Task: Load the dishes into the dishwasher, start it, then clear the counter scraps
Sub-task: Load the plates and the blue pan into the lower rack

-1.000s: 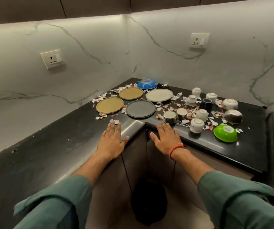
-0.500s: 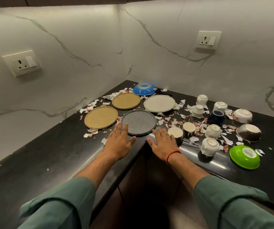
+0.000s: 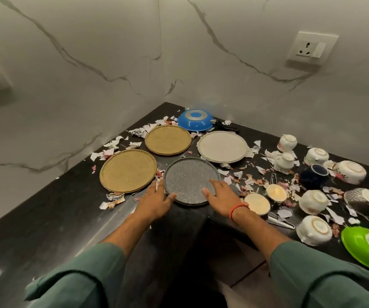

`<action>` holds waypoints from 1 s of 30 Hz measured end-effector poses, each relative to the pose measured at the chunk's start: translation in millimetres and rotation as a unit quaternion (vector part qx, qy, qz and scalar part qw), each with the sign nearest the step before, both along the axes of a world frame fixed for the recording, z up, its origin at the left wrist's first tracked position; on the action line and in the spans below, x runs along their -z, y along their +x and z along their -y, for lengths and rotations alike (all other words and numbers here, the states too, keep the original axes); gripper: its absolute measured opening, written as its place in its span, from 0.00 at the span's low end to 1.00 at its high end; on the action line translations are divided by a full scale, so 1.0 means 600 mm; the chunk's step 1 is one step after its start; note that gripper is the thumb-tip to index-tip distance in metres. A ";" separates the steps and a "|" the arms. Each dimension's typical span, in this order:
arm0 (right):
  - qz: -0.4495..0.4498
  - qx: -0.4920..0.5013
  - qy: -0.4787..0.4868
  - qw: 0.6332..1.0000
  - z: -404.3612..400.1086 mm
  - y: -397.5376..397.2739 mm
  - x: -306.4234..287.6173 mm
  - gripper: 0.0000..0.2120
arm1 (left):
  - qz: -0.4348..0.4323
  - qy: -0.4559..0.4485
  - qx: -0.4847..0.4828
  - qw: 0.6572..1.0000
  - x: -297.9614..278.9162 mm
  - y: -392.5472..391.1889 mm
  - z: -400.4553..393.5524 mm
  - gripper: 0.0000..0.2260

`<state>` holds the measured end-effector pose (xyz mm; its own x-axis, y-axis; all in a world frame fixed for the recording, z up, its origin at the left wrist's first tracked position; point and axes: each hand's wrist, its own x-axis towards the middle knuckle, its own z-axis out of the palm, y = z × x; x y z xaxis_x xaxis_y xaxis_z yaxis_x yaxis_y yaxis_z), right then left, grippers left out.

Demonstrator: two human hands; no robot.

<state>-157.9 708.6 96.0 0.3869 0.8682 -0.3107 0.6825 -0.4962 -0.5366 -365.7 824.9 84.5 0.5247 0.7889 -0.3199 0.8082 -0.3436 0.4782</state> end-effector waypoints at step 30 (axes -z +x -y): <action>-0.214 0.255 0.091 0.939 -0.174 0.149 0.052 0.31 | 0.152 -0.100 -0.239 0.954 0.041 0.061 -0.113 0.23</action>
<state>-68.4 813.2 64.5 0.6405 0.6580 -0.3960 0.0847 -0.5730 -0.8151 -329.3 892.7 60.0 0.2120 0.9008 -0.3789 0.6627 0.1524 0.7332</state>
